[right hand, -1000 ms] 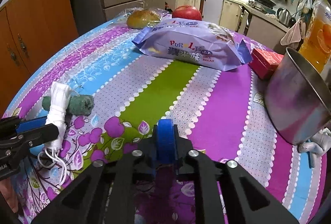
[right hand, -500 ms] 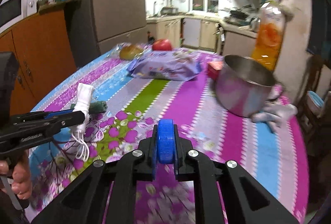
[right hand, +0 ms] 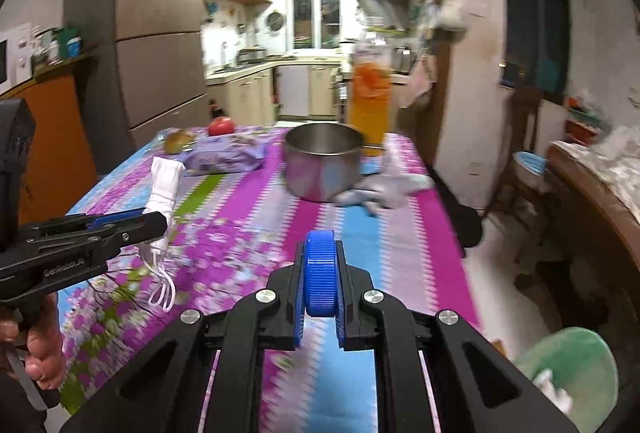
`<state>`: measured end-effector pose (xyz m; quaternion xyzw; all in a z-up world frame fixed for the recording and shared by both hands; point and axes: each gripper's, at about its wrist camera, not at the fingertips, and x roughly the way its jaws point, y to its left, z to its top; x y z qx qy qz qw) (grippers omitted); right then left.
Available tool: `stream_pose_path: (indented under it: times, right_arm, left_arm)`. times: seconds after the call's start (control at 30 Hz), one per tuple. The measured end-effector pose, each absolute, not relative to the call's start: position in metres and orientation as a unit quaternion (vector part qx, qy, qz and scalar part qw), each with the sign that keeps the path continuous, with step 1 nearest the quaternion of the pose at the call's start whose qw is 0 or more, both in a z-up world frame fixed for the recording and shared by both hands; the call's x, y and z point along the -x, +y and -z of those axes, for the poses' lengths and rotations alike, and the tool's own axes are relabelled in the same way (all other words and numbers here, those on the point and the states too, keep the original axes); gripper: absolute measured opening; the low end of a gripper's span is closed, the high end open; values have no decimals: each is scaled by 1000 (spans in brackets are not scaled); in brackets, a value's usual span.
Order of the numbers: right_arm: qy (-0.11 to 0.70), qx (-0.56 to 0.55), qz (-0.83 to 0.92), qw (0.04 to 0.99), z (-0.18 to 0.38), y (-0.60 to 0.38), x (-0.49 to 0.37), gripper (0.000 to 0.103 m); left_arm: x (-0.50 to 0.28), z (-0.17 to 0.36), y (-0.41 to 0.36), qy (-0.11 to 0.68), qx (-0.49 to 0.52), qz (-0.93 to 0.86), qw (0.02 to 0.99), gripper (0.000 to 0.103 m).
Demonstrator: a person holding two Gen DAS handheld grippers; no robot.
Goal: Collect trash
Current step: 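Carry the white cloth and blue cap over the green bin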
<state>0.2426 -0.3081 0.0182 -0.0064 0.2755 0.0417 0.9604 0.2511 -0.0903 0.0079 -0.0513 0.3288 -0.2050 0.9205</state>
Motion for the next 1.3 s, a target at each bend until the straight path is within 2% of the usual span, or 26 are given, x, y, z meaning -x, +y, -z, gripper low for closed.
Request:
stream_pose_path:
  times: [0.63,1.0,1.3]
  right_arm:
    - [260,-34,125,957,-40,-491,-110,12]
    - [282,-58,187,939,-22,-577,-64,12]
    - [339,-100,194,915,10,-627,-64,12]
  left_arm:
    - [-186,-29,-298,312,-30,368,876,24]
    - [-166,-15,-382,328,-70,417,845,24]
    - [-158,1,-436,362,-109,440,814,24]
